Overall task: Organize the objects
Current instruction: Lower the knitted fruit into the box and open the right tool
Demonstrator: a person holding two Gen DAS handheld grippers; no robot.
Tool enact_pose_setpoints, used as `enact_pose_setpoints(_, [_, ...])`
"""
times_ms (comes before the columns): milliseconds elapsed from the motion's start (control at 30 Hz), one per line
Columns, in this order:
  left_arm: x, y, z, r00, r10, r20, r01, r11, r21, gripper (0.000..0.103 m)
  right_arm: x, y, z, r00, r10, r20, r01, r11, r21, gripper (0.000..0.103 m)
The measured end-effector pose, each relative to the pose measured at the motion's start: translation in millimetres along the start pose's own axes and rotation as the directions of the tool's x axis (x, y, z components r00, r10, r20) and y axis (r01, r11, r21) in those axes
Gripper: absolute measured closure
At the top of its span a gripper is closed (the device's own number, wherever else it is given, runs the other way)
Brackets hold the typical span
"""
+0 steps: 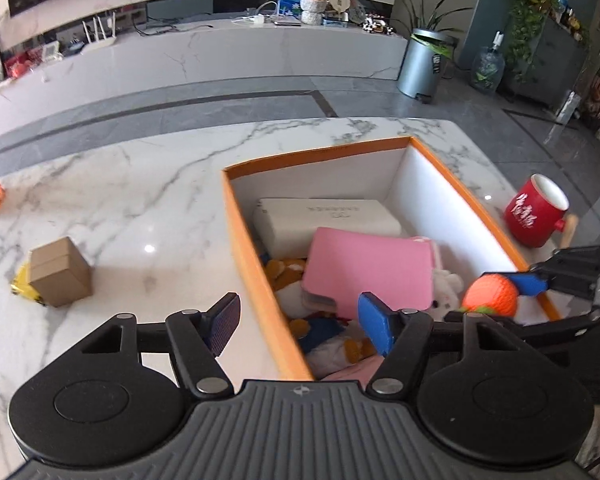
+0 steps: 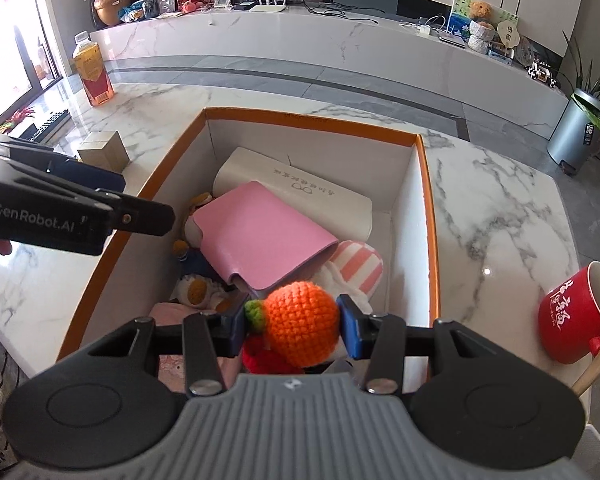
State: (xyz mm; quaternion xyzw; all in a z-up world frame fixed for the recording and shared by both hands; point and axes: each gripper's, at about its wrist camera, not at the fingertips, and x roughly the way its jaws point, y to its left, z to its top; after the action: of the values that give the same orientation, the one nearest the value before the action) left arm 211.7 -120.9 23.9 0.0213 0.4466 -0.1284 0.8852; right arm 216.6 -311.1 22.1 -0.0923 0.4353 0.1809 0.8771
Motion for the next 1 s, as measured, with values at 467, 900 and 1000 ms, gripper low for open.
enact_pose_setpoints(467, [5.3,18.4,-22.3,1.0,0.005,-0.001,-0.005,1.0,-0.001,0.014,30.9,-24.9,55.1,0.999,-0.046,-0.002,0.046,0.997,0.058,0.054])
enact_pose_setpoints(900, [8.0,52.9,-33.2,0.991,-0.131,-0.001,0.129,0.976,-0.173,0.011,98.8,-34.9,94.6,0.976,-0.162,-0.143,0.138,0.976,-0.166,0.054])
enact_pose_setpoints(1000, [10.1,47.4,-31.0,0.994,-0.105,-0.013,0.102,0.981,-0.165,0.011,101.6,-34.7,94.2,0.976,-0.16,-0.146,0.131,0.973,-0.187,0.051])
